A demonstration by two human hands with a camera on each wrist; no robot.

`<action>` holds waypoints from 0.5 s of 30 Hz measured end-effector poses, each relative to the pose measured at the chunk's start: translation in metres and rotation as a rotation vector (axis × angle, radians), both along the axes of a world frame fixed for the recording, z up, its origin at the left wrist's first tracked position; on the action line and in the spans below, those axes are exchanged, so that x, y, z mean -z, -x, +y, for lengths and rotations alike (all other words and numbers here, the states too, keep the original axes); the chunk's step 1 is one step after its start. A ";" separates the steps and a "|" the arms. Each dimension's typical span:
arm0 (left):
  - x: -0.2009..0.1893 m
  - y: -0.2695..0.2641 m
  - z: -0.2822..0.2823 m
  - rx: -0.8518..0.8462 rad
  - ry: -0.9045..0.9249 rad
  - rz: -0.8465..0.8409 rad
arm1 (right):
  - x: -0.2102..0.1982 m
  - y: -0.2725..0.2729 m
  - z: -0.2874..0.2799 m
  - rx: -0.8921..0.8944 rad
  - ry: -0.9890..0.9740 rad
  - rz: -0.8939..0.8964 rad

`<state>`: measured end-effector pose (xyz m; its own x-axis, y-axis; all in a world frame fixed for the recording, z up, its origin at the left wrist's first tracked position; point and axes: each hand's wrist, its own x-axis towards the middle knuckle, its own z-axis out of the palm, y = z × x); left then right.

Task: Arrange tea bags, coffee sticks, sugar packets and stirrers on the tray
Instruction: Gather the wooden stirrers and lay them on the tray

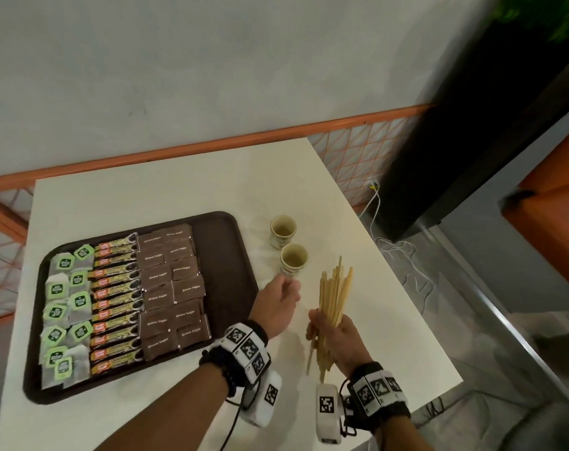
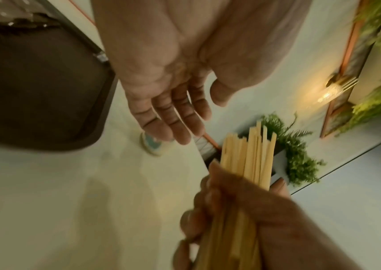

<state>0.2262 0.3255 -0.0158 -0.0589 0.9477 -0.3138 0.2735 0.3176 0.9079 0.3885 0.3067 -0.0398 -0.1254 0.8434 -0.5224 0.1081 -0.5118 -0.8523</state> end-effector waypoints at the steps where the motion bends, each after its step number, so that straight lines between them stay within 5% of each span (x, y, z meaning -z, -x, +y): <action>1: -0.008 0.003 0.006 -0.019 -0.021 -0.001 | 0.000 0.003 0.001 0.014 -0.029 0.030; 9: -0.074 -0.004 0.027 0.105 -0.203 -0.020 | 0.000 0.035 0.004 0.014 -0.339 -0.141; 15: -0.076 -0.013 0.011 0.314 -0.421 0.260 | 0.014 0.051 0.000 0.039 -0.517 -0.206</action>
<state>0.2393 0.3364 0.0604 0.2200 0.9722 0.0805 0.5269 -0.1879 0.8289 0.3374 0.3065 -0.0540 -0.0281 0.9983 -0.0502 0.2884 -0.0400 -0.9567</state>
